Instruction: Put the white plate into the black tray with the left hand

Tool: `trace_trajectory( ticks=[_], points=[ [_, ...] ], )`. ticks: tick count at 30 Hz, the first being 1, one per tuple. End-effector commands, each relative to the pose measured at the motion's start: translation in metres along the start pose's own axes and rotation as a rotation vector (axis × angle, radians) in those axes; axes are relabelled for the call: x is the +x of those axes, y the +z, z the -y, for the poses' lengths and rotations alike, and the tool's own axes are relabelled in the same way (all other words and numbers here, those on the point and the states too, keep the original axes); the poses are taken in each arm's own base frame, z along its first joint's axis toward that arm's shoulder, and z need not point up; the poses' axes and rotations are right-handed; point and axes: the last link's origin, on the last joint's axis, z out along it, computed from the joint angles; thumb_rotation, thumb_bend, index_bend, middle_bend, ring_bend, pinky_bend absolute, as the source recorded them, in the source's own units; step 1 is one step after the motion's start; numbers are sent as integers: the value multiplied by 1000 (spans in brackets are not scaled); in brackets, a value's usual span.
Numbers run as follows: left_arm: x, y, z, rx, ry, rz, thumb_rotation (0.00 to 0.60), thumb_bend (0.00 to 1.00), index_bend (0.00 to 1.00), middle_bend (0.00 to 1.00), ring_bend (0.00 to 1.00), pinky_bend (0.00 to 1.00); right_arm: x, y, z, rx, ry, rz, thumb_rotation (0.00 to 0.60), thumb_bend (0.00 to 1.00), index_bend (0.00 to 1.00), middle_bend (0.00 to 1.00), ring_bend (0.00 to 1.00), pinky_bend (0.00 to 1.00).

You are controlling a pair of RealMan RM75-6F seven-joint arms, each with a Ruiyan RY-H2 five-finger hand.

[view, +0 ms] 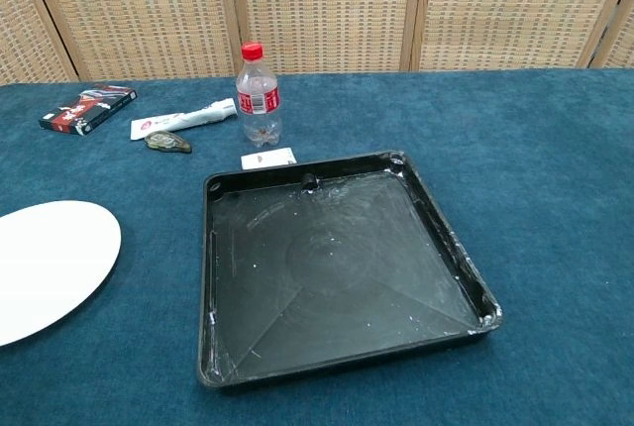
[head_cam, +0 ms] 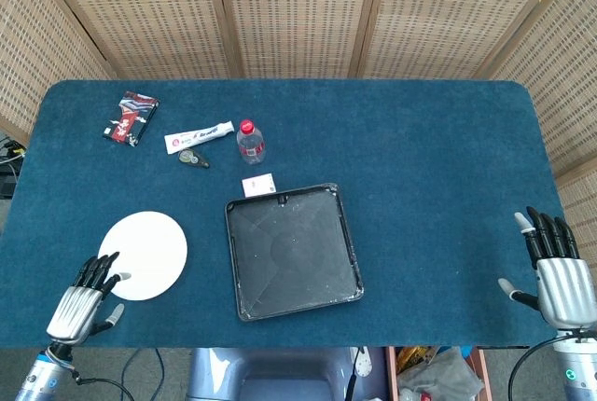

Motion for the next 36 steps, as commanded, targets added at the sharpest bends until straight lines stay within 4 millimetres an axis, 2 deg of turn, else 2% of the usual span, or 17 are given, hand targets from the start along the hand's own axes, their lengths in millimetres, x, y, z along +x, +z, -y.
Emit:
trace_trajectory(
  ticks=[1, 11, 26, 29, 36],
  points=[
    [-9, 2, -3, 7, -15, 4, 600, 382, 274, 0, 0, 0, 0, 0, 0, 2, 1, 0, 600, 0, 0, 0, 0, 0],
    [-22, 10, -8, 6, -9, -5, 600, 381, 273, 0, 0, 0, 2, 0, -2, 0, 20, -2, 600, 0, 0, 0, 0, 0],
    [-15, 31, -7, 7, -40, -30, 600, 381, 312, 0, 0, 0, 2, 1, -2, 4, 36, 7, 600, 0, 0, 0, 0, 0],
    [-12, 34, -8, 0, -56, -38, 600, 406, 357, 0, 0, 0, 2, 1, -1, 5, 42, 5, 600, 0, 0, 0, 0, 0],
    [-6, 36, -11, -6, -88, -66, 600, 495, 570, 0, 0, 0, 1, 1, -1, 8, 55, 12, 600, 0, 0, 0, 0, 0]
  ],
)
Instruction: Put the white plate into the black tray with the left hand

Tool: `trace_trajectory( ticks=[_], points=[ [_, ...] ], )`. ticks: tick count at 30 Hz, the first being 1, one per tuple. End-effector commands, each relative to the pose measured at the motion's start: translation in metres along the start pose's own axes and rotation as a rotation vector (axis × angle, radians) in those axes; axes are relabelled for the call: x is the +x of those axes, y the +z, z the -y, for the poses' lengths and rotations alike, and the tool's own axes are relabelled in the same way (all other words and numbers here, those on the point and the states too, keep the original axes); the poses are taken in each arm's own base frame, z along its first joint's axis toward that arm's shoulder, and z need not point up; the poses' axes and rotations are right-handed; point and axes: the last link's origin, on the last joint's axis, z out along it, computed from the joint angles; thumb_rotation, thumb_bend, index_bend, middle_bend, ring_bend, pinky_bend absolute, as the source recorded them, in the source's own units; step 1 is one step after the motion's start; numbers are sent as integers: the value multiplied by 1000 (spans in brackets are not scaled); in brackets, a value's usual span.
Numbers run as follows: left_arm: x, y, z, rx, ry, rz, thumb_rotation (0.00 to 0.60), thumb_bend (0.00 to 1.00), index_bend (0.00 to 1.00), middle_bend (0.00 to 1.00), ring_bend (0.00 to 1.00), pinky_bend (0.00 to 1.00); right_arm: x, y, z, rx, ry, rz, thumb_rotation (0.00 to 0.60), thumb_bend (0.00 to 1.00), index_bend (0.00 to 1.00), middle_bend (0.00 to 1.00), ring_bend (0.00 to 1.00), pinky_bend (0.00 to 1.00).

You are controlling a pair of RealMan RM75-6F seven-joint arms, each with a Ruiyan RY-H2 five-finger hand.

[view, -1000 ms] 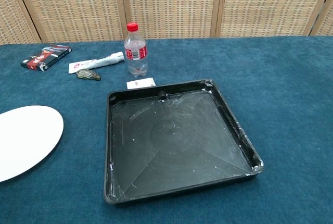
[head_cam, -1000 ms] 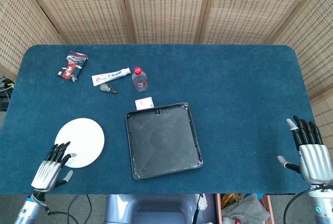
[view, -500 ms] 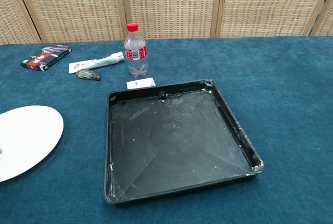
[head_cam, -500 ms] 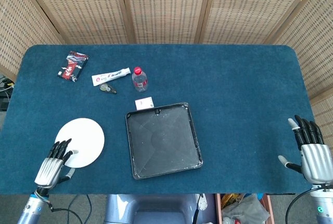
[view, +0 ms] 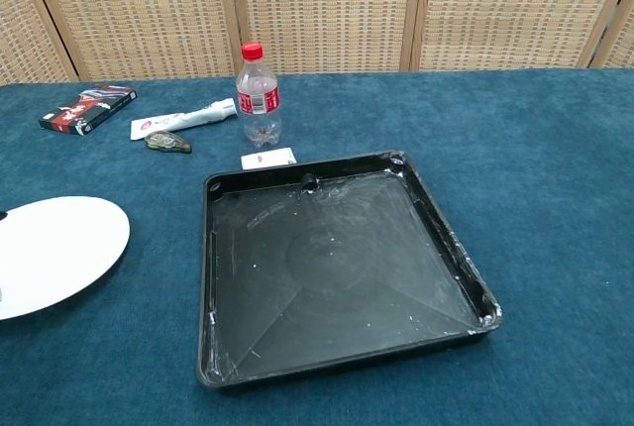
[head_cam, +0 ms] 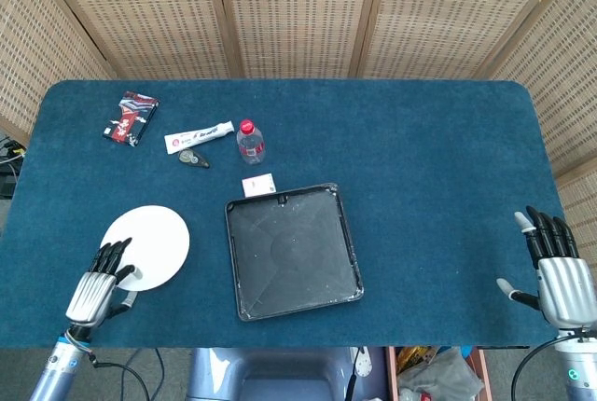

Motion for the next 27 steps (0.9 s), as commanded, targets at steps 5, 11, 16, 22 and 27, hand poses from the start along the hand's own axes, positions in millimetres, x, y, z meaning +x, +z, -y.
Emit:
trace_trajectory(
  ticks=[5, 11, 16, 22, 27],
  points=[
    [17, 10, -2, -6, -73, -127, 600, 503, 669, 0, 0, 0, 1, -1, 2, 13, 16, 0, 600, 0, 0, 0, 0, 0],
    [45, 24, -6, -51, -147, -269, 600, 505, 753, 0, 0, 0, 1, -2, 3, 16, 18, 2, 600, 0, 0, 0, 0, 0],
    [76, 41, -20, -124, -173, -352, 600, 508, 770, 0, 0, 0, 1, -1, 4, 18, 26, -3, 600, 0, 0, 0, 0, 0],
    [104, 60, -53, -236, -201, -387, 600, 509, 788, 0, 0, 0, 0, 0, 3, 15, 25, -3, 600, 0, 0, 0, 0, 0],
    [120, 84, -98, -354, -220, -398, 600, 509, 798, 0, 0, 0, -3, 3, 2, 1, 12, 2, 600, 0, 0, 0, 0, 0]
  ],
)
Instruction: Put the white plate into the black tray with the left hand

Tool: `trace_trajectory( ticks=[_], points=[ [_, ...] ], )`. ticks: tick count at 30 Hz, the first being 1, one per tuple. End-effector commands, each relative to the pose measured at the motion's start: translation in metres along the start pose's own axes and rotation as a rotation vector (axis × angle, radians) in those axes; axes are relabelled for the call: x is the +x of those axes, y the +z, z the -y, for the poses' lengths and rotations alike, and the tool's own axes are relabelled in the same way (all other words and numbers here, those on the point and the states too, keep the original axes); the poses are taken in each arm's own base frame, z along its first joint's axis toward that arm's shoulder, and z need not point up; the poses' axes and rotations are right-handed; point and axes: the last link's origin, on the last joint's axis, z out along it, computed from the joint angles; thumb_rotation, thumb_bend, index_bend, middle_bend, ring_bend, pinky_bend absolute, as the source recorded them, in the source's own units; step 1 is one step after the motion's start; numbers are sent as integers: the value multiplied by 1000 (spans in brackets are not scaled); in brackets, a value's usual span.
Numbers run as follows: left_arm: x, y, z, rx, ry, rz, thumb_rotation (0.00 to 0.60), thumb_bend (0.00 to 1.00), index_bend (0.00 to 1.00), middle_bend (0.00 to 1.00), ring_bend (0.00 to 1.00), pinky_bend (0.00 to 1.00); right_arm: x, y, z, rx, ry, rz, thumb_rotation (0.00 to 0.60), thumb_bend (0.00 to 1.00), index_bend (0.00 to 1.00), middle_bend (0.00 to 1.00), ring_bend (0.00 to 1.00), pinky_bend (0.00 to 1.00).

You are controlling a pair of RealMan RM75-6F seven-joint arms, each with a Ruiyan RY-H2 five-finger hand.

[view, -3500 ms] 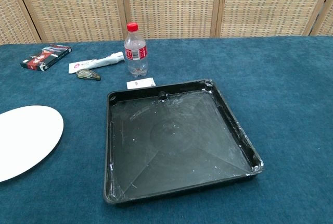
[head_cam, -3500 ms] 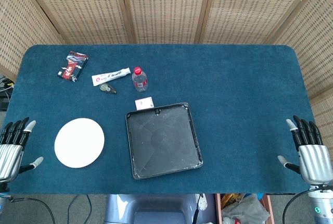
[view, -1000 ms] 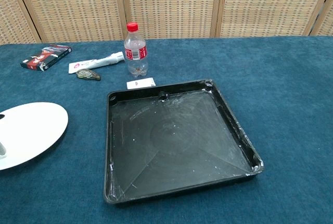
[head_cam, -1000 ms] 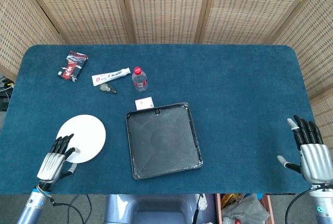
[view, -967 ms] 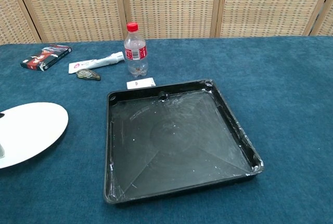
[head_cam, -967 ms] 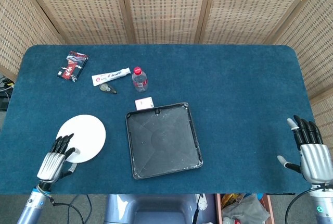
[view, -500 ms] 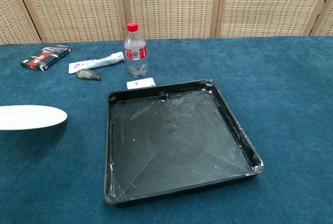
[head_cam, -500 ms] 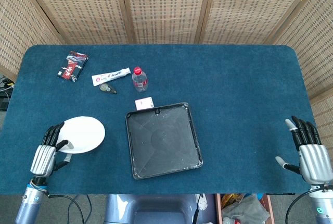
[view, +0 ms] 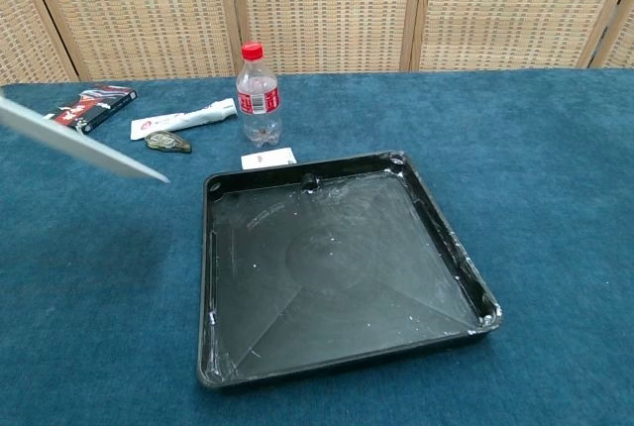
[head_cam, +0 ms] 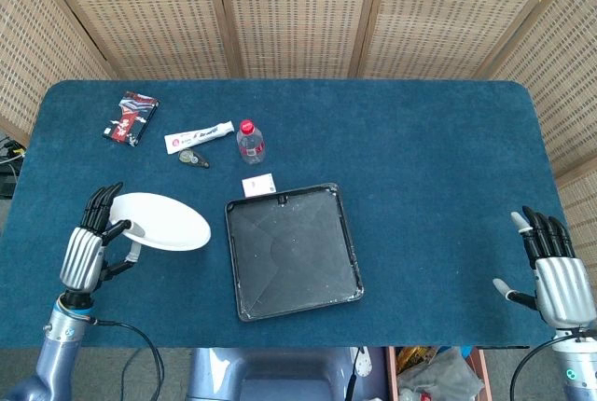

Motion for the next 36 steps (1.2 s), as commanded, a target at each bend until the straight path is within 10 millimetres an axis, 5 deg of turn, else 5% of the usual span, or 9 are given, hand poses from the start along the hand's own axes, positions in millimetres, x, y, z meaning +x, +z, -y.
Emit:
trace_trajectory(
  ticks=[1, 11, 18, 29, 31, 32, 34, 36],
  points=[
    [-1, 33, -29, -104, -11, -1, 600, 509, 799, 0, 0, 0, -1, 1, -1, -7, -7, 2, 600, 0, 0, 0, 0, 0],
    [-81, 78, -85, -258, -87, 220, 600, 508, 807, 0, 0, 0, -10, 10, -5, -51, -51, 16, 600, 0, 0, 0, 0, 0],
    [-122, 89, -103, -307, -143, 274, 600, 508, 810, 0, 0, 0, -10, 13, -8, -77, -68, 8, 600, 0, 0, 0, 0, 0],
    [-155, 93, -110, -346, -102, 363, 600, 491, 805, 0, 0, 0, -10, 13, -8, -82, -74, 4, 600, 0, 0, 0, 0, 0],
    [-157, 91, -105, -355, -57, 393, 600, 363, 737, 0, 0, 0, -9, 12, -8, -81, -73, 3, 600, 0, 0, 0, 0, 0],
    [-157, 88, -101, -356, -37, 424, 600, 217, 635, 0, 0, 0, -9, 12, -8, -82, -71, 2, 600, 0, 0, 0, 0, 0],
    [-155, 86, -96, -351, -15, 462, 600, 30, 367, 0, 0, 0, -8, 12, -8, -82, -69, 1, 600, 0, 0, 0, 0, 0],
    [-152, 85, -90, -348, 35, 501, 600, 0, 70, 0, 0, 0, -8, 12, -8, -81, -66, -2, 600, 0, 0, 0, 0, 0]
  ],
)
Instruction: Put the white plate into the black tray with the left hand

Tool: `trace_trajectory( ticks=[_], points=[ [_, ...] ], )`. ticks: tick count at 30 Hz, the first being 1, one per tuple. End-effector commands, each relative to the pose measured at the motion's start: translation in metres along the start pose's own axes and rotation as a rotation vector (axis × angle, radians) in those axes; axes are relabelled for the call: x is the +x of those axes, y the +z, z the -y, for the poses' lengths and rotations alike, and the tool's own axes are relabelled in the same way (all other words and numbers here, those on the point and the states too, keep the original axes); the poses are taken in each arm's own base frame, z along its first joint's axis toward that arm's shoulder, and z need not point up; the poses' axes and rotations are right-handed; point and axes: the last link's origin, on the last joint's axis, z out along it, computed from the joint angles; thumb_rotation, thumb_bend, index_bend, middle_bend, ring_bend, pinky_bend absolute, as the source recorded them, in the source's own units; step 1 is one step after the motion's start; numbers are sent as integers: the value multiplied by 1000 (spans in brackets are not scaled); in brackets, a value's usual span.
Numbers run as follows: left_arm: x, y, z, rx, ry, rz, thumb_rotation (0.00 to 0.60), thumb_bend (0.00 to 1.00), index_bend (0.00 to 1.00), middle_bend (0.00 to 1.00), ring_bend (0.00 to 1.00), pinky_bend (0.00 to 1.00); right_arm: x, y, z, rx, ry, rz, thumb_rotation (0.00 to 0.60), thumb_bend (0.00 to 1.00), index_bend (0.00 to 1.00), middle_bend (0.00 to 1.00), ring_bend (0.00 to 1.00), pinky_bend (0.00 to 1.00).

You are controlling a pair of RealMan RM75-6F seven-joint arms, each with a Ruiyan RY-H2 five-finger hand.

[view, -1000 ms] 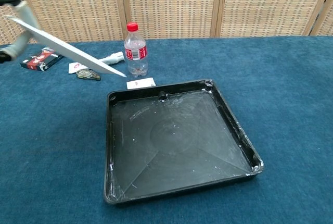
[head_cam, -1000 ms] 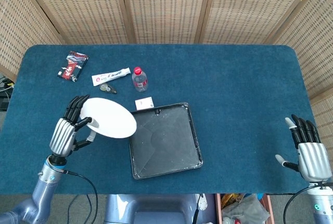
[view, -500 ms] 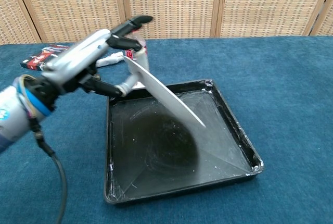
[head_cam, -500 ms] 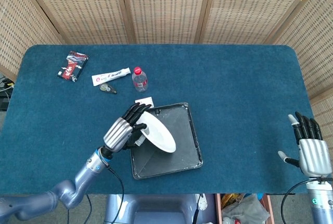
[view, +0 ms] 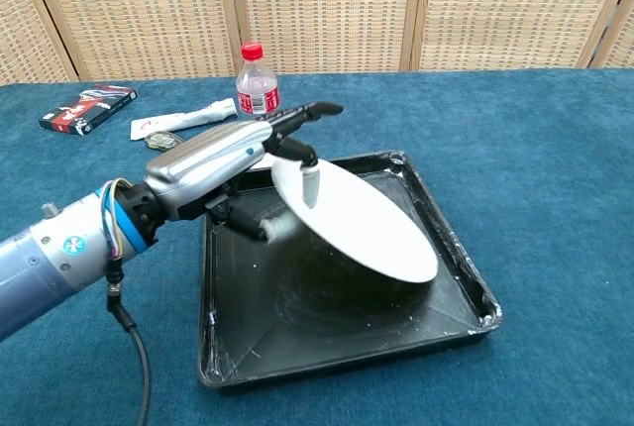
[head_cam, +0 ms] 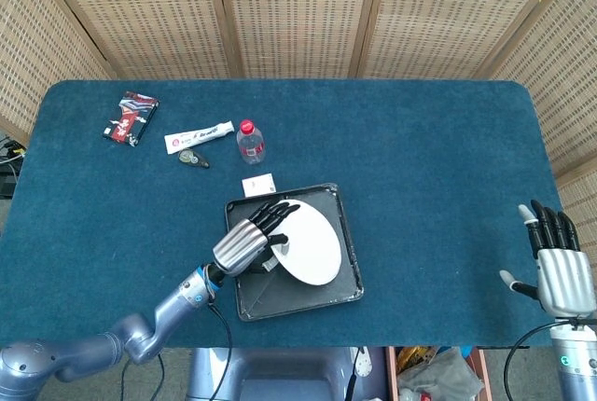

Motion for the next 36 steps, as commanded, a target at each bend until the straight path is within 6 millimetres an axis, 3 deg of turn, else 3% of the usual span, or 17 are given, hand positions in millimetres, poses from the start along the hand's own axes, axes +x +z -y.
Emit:
trace_trajectory(
  ticks=[1, 6, 12, 16, 24, 28, 29, 32, 36],
  points=[
    [3, -10, 10, 28, 89, 110, 600, 0, 22, 0, 0, 0, 1, -1, 0, 2, 3, -2, 600, 0, 0, 0, 0, 0],
    [9, -18, 16, 127, 123, 301, 600, 0, 0, 0, 0, 0, 2, -2, 3, 12, 7, -4, 600, 0, 0, 0, 0, 0],
    [26, -20, 10, 158, 108, 287, 600, 0, 0, 0, 0, 0, 4, -2, 2, 12, 14, -7, 600, 0, 0, 0, 0, 0],
    [51, -32, 12, 187, 125, 252, 600, 0, 0, 0, 0, 0, 5, -2, 2, 14, 19, -7, 600, 0, 0, 0, 0, 0],
    [126, -102, 45, 464, 224, 53, 600, 0, 0, 0, 0, 0, 8, -7, 7, 39, 27, -14, 600, 0, 0, 0, 0, 0],
    [152, -169, 59, 668, 292, -38, 600, 0, 0, 0, 0, 0, 11, -10, 7, 49, 32, -22, 600, 0, 0, 0, 0, 0],
    [160, -209, 59, 797, 326, -80, 600, 0, 0, 0, 0, 0, 11, -10, 6, 48, 24, -21, 600, 0, 0, 0, 0, 0],
    [158, -241, 46, 864, 320, -93, 600, 0, 0, 0, 0, 0, 12, -11, 4, 69, -6, -14, 600, 0, 0, 0, 0, 0],
    [154, -258, 37, 873, 307, -81, 600, 0, 0, 0, 0, 0, 12, -12, 2, 62, -12, -6, 600, 0, 0, 0, 0, 0]
  ],
)
